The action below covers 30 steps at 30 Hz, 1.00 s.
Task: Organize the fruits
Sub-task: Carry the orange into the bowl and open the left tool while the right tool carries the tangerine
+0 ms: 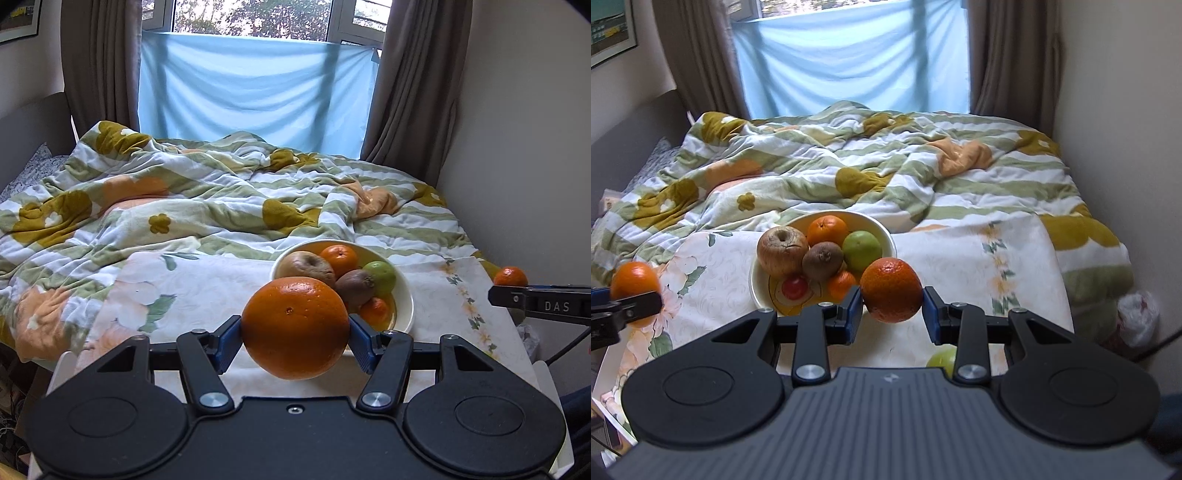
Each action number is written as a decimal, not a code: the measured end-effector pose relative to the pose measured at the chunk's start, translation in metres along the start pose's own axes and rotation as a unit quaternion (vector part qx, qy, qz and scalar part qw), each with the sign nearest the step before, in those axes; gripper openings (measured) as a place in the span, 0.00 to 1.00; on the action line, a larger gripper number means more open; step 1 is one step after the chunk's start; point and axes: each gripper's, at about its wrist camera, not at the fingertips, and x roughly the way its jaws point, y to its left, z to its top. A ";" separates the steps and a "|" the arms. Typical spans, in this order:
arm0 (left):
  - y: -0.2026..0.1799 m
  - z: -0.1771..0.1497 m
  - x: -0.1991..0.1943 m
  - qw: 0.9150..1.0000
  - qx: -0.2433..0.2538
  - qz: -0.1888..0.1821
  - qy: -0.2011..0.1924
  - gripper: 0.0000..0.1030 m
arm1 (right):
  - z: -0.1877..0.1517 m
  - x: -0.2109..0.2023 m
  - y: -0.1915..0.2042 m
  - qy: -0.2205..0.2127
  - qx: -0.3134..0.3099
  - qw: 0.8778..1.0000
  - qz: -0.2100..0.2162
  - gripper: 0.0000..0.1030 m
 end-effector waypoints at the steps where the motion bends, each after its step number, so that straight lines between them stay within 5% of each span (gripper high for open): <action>1: -0.005 0.001 0.004 1.000 0.000 0.002 0.002 0.63 | 0.003 0.004 -0.003 0.002 -0.006 1.000 0.005 0.49; 17: -0.064 -0.001 0.110 0.997 -0.004 0.036 0.068 0.63 | 0.031 0.077 -0.044 0.036 -0.067 0.995 0.070 0.49; 30: -0.076 -0.006 0.147 0.993 -0.002 0.052 0.103 0.63 | 0.033 0.109 -0.053 0.053 -0.085 0.990 0.098 0.49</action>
